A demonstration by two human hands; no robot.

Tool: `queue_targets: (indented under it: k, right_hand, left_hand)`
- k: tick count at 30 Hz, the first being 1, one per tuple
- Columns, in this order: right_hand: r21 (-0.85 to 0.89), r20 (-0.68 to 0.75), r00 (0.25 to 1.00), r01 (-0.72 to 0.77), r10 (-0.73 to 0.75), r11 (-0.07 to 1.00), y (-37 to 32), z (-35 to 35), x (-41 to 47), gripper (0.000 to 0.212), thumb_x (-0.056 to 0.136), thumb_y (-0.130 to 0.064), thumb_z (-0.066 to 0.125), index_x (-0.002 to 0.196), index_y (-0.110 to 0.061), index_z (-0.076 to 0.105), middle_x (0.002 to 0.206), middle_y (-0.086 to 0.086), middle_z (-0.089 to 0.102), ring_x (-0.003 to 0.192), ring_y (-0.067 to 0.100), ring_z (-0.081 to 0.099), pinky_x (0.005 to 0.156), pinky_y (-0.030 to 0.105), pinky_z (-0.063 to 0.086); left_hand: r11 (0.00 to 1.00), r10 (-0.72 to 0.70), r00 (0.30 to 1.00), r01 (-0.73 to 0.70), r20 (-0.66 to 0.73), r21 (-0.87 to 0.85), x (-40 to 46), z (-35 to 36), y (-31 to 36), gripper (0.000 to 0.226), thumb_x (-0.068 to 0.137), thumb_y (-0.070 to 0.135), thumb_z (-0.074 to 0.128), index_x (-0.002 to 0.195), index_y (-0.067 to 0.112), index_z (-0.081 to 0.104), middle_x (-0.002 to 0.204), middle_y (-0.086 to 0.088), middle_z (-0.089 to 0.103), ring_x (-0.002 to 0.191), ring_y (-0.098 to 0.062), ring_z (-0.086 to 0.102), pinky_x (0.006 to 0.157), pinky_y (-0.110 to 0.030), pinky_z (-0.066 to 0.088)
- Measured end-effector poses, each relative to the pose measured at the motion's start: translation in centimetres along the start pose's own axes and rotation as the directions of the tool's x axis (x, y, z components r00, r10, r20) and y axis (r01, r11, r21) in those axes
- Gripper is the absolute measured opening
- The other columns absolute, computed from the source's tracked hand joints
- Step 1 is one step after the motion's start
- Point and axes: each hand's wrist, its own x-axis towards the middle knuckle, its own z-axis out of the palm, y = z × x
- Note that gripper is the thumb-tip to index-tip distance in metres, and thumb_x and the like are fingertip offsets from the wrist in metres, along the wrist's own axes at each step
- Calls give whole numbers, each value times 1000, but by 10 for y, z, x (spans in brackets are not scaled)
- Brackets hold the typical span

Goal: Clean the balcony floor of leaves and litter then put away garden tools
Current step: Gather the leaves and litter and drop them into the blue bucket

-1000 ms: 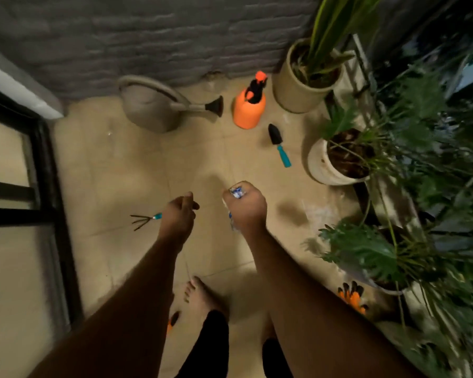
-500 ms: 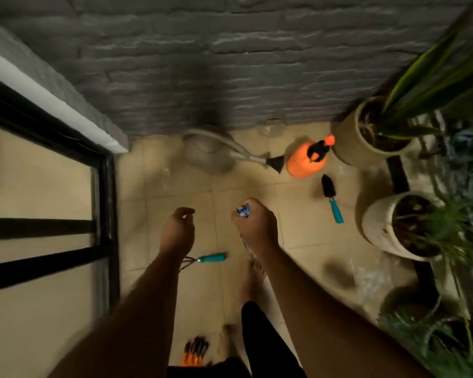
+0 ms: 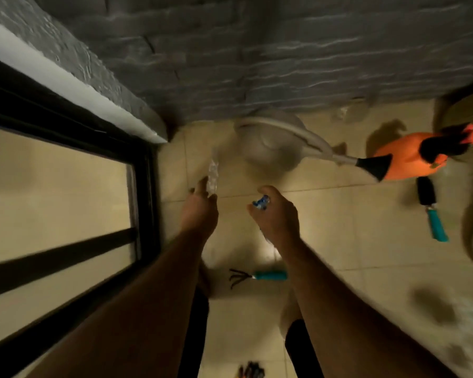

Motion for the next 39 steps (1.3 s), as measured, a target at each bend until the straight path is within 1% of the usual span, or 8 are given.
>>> queue_targets:
  k: [8,13,16,19,22,28,33,39]
  right_hand:
    - [-9,51,998,34,-34,999,32,120,107,63,89,-34,72,145,-25,44,130,0,65,109,16,66,90,31,56]
    - [69,25,999,35,-37,997,67,162,157,66,90,-28,71,148,-24,41,135,1,61,115,17,62,89,29,55]
    - [85,50,998,24,-28,996,89,172,178,66,89,-26,72,148,-25,42,135,2,61,111,13,61,86,26,54]
    - [86,46,999,21,-25,996,107,173,189,64,88,-26,74,145,-28,45,132,1,62,104,8,61,85,29,58]
    - [93,61,998,-18,13,996,117,162,184,62,87,-26,75,143,-27,47,129,1,64,101,11,64,85,29,58]
    - [124,8,992,-127,127,984,112,109,145,51,89,-29,73,136,-21,56,121,-4,65,99,9,59,85,23,46]
    - [411,-103,929,-286,355,866,106,40,96,4,87,-16,68,84,-16,65,72,-4,62,63,10,57,67,26,44]
    - [816,4,852,-305,524,491,101,-56,21,31,76,-11,82,72,-13,52,59,0,52,57,18,51,55,28,45]
  left_hand:
    - [884,144,983,-179,113,431,152,64,-75,75,102,29,50,158,32,-1,167,3,-9,89,-12,62,60,-23,50]
    - [866,175,965,-245,195,436,225,125,-112,86,99,35,55,158,28,-7,165,5,-16,86,-10,57,61,-24,46]
    - [847,224,951,-298,214,440,244,151,-136,72,104,36,43,158,31,-5,166,5,-8,97,-17,61,71,-31,56]
    - [850,312,945,-324,98,416,242,160,-144,41,105,46,33,145,43,26,149,-3,42,104,-21,62,85,-41,58]
    - [875,260,965,-254,42,411,233,167,-143,34,104,26,44,138,27,47,130,-6,54,103,-25,62,86,-39,56]
    - [990,17,990,3,-143,137,178,157,-98,32,106,28,35,98,11,61,88,-8,61,72,-21,55,66,-31,41]
    - [989,-133,987,138,89,-54,98,134,-38,55,102,50,41,70,9,58,77,-19,64,74,-34,61,73,-41,51]
    - [803,-173,892,373,417,-465,9,109,65,14,98,5,54,84,5,51,106,-23,64,80,-23,70,59,-28,60]
